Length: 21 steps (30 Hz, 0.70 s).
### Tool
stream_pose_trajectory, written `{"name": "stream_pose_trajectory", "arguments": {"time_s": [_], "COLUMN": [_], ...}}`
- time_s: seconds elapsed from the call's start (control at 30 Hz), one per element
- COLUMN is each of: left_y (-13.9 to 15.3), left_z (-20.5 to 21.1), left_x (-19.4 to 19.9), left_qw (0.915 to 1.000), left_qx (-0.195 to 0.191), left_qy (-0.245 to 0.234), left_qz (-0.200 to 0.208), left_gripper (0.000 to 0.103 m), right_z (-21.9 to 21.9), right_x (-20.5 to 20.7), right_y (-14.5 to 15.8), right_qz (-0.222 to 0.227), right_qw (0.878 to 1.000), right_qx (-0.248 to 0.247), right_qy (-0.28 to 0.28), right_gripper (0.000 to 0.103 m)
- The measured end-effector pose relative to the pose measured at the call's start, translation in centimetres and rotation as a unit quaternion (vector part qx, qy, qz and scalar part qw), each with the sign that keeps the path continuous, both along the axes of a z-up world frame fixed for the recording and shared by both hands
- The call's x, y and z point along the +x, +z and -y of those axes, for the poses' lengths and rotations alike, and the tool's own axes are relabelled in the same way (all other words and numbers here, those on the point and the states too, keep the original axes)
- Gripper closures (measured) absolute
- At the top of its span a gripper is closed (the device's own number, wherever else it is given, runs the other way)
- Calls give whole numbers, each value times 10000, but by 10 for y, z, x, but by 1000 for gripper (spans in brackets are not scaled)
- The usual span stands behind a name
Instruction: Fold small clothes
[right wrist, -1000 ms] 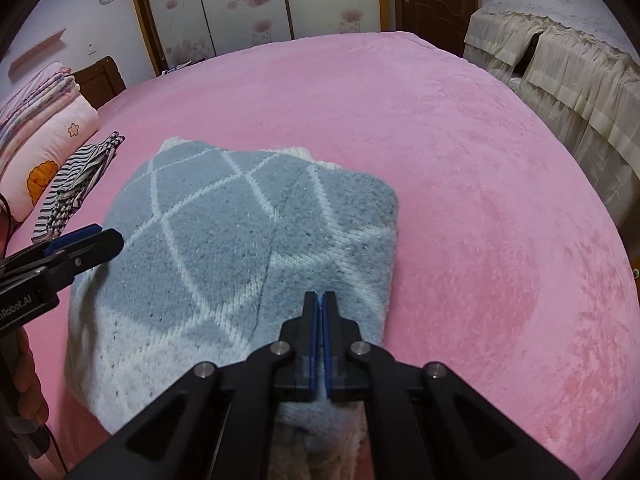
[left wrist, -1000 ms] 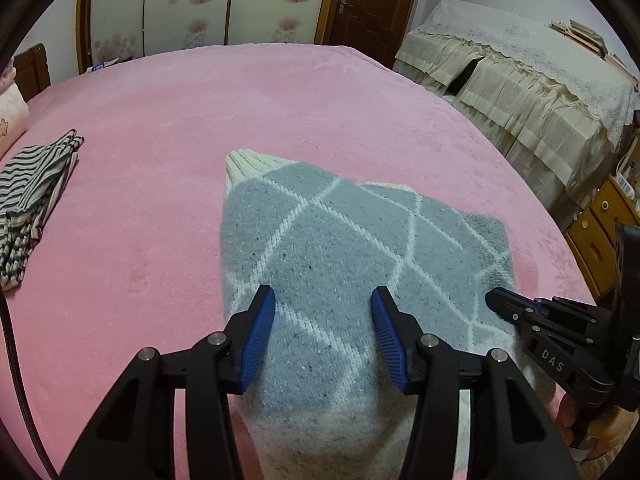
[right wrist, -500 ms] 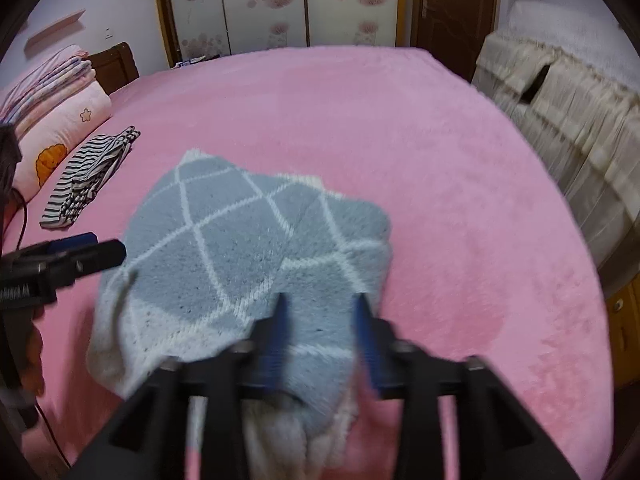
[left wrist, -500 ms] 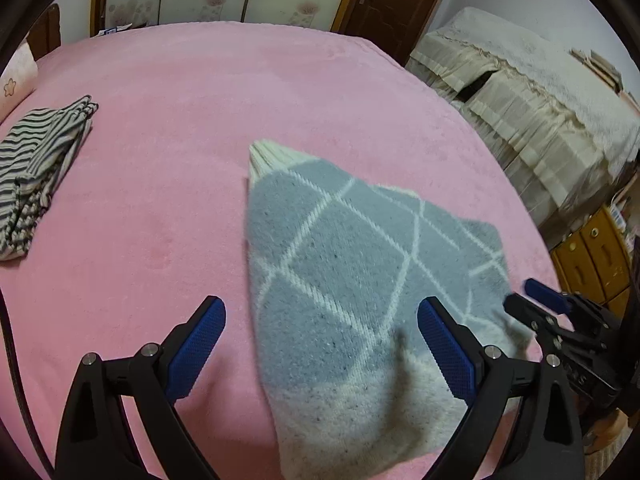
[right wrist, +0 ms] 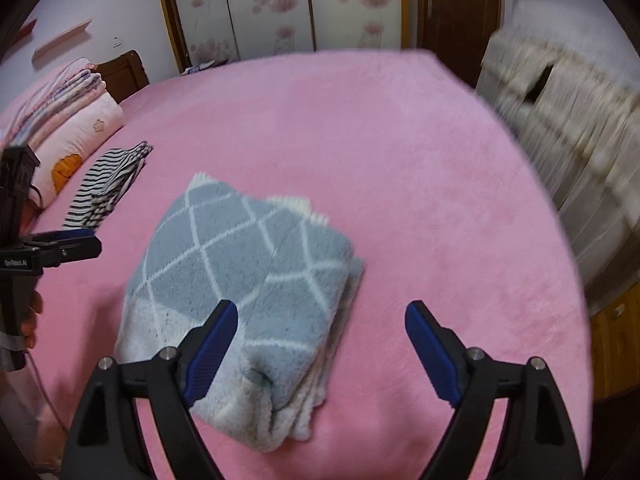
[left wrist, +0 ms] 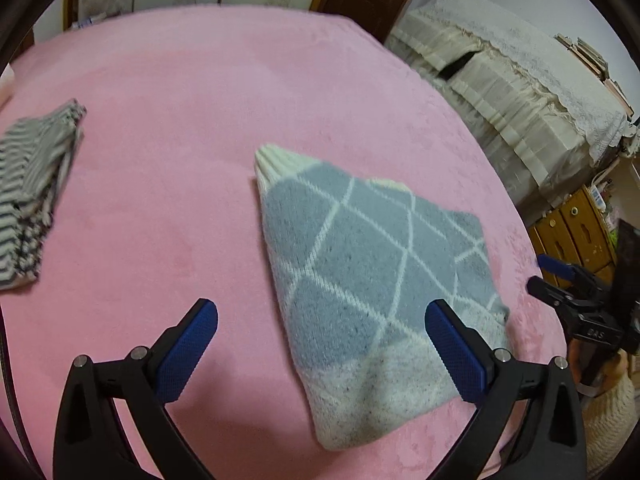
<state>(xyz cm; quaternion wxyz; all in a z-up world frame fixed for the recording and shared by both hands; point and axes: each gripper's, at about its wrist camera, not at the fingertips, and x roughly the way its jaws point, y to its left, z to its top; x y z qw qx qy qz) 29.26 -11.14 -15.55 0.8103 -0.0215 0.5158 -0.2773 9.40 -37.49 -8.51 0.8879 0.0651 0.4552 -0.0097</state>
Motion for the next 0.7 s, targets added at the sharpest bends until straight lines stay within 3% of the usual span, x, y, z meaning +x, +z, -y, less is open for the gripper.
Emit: {"name": "stream_pose_trajectory", "arguments": {"time_s": [0.17, 0.37, 0.7], "left_y": [-37, -84, -125], "left_z": [4, 2, 3], "left_x": [6, 16, 18], "left_qw": [9983, 9865, 9709], "left_qx": [-53, -724, -1640], "left_qy": [-194, -152, -122], "left_qz": [-539, -1459, -1740], "left_gripper": [0, 1, 1], "right_z": [17, 28, 35], "right_x": [10, 19, 41], "right_y": [-42, -80, -120], "right_qz": [-409, -598, -706], "right_qw": [9946, 9809, 9551], "right_qx": [946, 1843, 2876], "right_qy": [-124, -133, -15], "right_gripper": [17, 17, 15]}}
